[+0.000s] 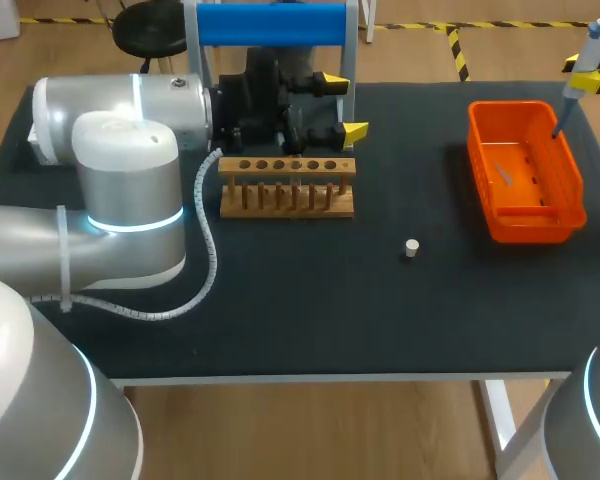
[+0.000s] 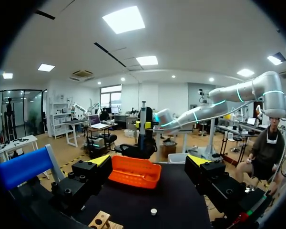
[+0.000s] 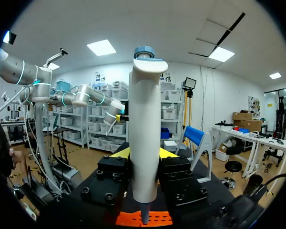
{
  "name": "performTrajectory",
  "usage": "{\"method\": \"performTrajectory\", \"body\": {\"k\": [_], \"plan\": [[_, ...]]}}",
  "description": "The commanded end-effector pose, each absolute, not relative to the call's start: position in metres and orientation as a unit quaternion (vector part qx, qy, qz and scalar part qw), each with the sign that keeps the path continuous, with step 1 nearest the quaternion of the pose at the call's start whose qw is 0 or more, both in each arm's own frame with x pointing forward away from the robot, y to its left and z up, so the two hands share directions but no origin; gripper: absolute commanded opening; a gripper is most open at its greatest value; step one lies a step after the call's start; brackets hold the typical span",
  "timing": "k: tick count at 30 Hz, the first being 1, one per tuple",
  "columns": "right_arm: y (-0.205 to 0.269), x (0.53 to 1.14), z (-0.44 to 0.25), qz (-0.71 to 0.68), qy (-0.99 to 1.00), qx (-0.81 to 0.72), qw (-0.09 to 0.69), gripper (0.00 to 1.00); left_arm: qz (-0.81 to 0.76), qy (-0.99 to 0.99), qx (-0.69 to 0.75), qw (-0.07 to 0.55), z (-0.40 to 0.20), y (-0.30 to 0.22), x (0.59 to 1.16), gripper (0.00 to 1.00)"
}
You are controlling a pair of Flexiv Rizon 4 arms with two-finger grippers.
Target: Invert the test tube, pick up the pipette, mount the tip to pipette, aspirate from beaker and dispense into the tube, eject the tip, return the pipette, and cap with the stopper.
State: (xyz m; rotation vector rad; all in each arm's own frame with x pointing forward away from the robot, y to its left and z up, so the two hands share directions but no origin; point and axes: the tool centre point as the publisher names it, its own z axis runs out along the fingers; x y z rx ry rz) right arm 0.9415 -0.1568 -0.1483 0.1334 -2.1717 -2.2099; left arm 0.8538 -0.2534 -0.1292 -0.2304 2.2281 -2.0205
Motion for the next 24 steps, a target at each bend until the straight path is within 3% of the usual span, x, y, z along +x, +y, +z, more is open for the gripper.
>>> {"method": "performTrajectory", "body": {"k": [1, 24], "plan": [[-0.151, 0.938, -0.148, -0.711, -0.701, 0.044, 0.021, 0.0, -0.668, 0.737, -0.077, 0.063, -0.129, -0.254, 0.854, 1.0], [0.002, 0.876, -0.159, -0.706, -0.707, 0.046, -0.002, 0.0, -0.668, 0.737, -0.077, 0.063, -0.129, -0.254, 0.854, 1.0]]}}
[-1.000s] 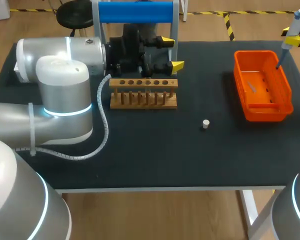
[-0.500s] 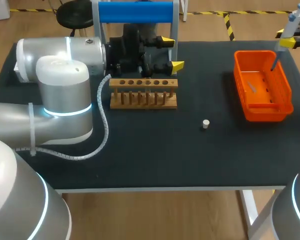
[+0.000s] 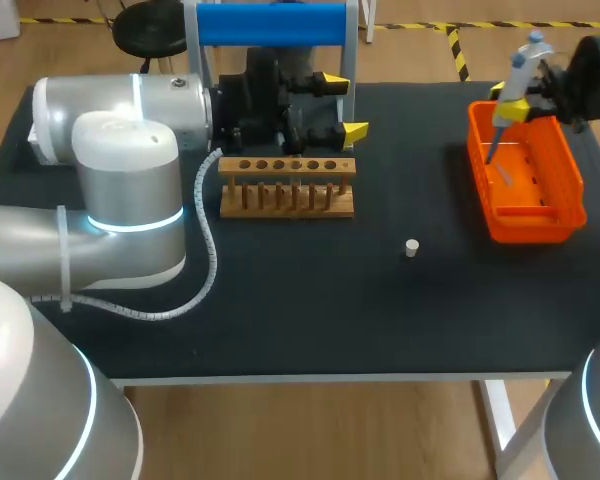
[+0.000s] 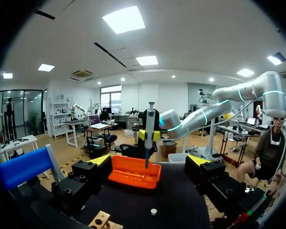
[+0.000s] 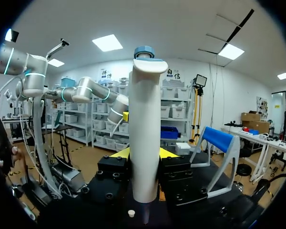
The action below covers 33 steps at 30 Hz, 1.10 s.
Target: Invert the test tube, pick up the pipette, mount the tip to pipette, aspirate from beaker and dispense into the tube, eject the tip, return the pipette, and cap with the stopper.
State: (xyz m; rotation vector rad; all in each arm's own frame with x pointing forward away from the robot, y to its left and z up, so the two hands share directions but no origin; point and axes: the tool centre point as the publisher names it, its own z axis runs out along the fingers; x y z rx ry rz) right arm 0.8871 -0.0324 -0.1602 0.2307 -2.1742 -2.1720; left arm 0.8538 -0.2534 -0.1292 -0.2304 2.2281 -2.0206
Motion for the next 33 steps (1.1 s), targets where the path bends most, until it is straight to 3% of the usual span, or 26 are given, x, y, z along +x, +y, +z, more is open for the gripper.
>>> {"method": "performTrajectory", "body": {"k": [1, 33], "plan": [[0.007, 0.875, -0.16, -0.706, -0.707, 0.045, -0.005, 0.0, -0.668, 0.737, -0.077, 0.063, -0.129, -0.254, 0.854, 1.0], [0.146, 0.85, -0.177, -0.71, -0.7, 0.061, 0.04, 0.0, -0.668, 0.737, -0.077, 0.063, -0.129, -0.254, 0.854, 1.0]]}}
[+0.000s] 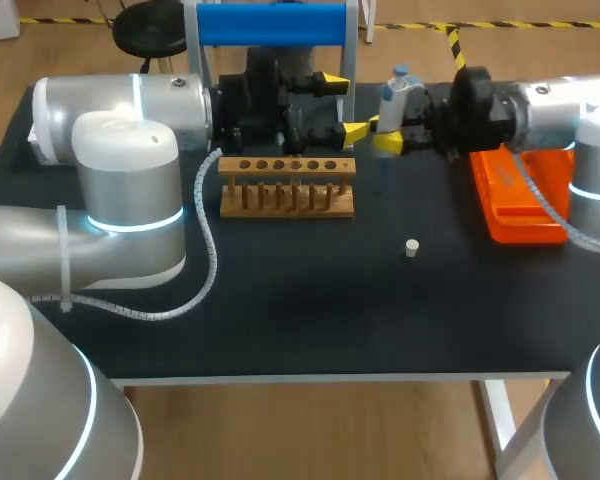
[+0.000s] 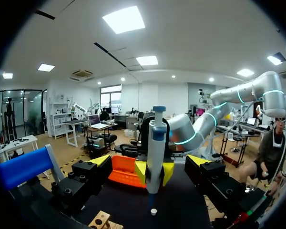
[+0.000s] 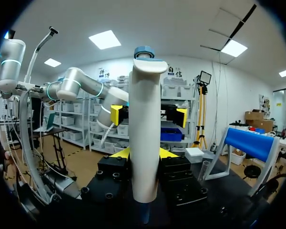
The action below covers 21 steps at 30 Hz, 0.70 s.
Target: Invert the test tube, pick up the pipette, mount the tip to pipette, aspirate from beaker and dispense into the tube, eject the tip, return the pipette, and cap with the stopper.
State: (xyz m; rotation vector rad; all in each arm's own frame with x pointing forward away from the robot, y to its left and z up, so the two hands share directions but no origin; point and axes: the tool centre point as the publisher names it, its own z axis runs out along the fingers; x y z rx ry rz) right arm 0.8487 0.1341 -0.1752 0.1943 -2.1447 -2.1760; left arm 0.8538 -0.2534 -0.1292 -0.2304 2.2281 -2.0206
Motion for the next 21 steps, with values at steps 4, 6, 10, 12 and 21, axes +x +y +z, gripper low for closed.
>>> {"method": "performTrajectory", "body": {"k": [4, 6, 10, 12, 21], "plan": [[0.153, 0.85, -0.18, -0.709, -0.702, 0.058, 0.042, 0.0, -0.668, 0.737, -0.077, 0.063, -0.129, -0.254, 0.854, 1.0], [0.156, 0.85, -0.18, -0.708, -0.703, 0.059, 0.041, 0.0, -0.668, 0.737, -0.077, 0.063, -0.129, -0.254, 0.854, 1.0], [0.163, 0.851, -0.178, -0.708, -0.703, 0.058, 0.04, 0.0, -0.668, 0.737, -0.077, 0.063, -0.129, -0.254, 0.854, 1.0], [0.167, 0.852, -0.176, -0.709, -0.702, 0.059, 0.04, 0.0, -0.668, 0.737, -0.077, 0.063, -0.129, -0.254, 0.854, 1.0], [0.177, 0.852, -0.168, -0.714, -0.697, 0.058, 0.038, 0.0, -0.668, 0.737, -0.077, 0.063, -0.129, -0.254, 0.854, 1.0]]}}
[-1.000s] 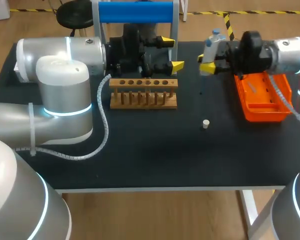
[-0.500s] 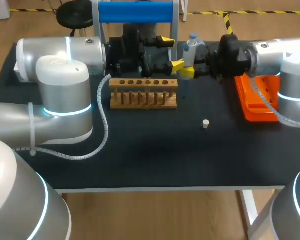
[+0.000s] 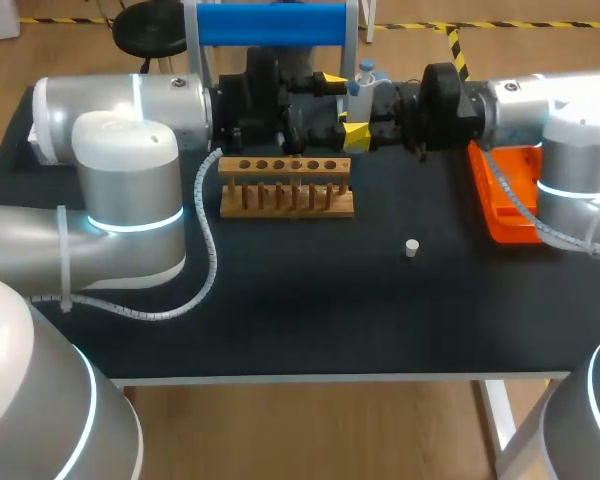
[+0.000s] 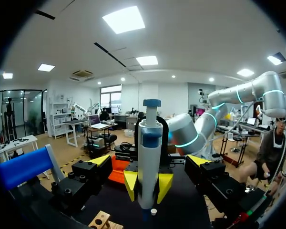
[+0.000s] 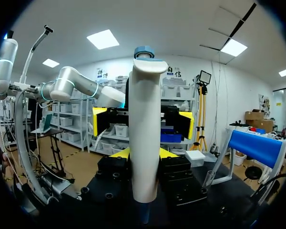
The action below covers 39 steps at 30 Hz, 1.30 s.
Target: Invert the test tube, pick up the pipette, mount the tip to pipette, aspirate from beaker and dispense into the tube, eject the tip, return the pipette, and cap with the stopper.
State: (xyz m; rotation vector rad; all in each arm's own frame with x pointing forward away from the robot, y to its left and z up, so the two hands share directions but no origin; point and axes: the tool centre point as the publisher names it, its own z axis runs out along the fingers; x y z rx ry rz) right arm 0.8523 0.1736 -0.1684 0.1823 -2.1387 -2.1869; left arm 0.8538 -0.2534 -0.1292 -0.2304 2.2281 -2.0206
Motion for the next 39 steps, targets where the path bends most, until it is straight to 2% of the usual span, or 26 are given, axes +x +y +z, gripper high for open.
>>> {"method": "performTrajectory", "body": {"k": [1, 14, 15, 17, 18, 19, 22, 23, 38, 39], "plan": [[0.177, 0.8516, -0.1681, -0.714, -0.697, 0.058, 0.038, 0.0, -0.668, 0.737, -0.077, 0.063, -0.1292, -0.2544, 0.854, 1.0], [0.1812, 0.8474, -0.1701, -0.716, -0.696, 0.049, 0.042, 0.0, -0.668, 0.737, -0.077, 0.063, -0.1292, -0.2544, 0.854, 1.0], [0.1814, 0.8472, -0.1699, -0.716, -0.695, 0.049, 0.042, 0.0, -0.668, 0.737, -0.077, 0.063, -0.1292, -0.2544, 0.854, 0.97], [0.1816, 0.8469, -0.1694, -0.717, -0.694, 0.049, 0.042, 0.0, -0.668, 0.737, -0.077, 0.063, -0.1292, -0.2544, 0.854, 0.76], [0.1818, 0.8467, -0.1691, -0.717, -0.694, 0.048, 0.042, 0.0, -0.668, 0.737, -0.077, 0.063, -0.1292, -0.2544, 0.854, 0.73], [0.182, 0.8464, -0.1686, -0.717, -0.694, 0.049, 0.043, 0.0, -0.668, 0.737, -0.077, 0.063, -0.1292, -0.2544, 0.854, 0.55], [0.1824, 0.8459, -0.1676, -0.718, -0.693, 0.048, 0.042, 0.0, -0.668, 0.737, -0.077, 0.063, -0.1292, -0.2544, 0.854, 0.25], [0.1824, 0.8458, -0.1676, -0.718, -0.693, 0.048, 0.042, 0.0, -0.668, 0.737, -0.077, 0.063, -0.1292, -0.2544, 0.854, 0.0], [0.1834, 0.8449, -0.1663, -0.713, -0.698, 0.054, 0.046, 0.0, -0.668, 0.737, -0.077, 0.063, -0.1292, -0.2544, 0.854, 0.0], [0.1834, 0.8448, -0.1663, -0.712, -0.699, 0.054, 0.046, 0.13, -0.668, 0.737, -0.077, 0.063, -0.1292, -0.2544, 0.854, 0.0]]}}
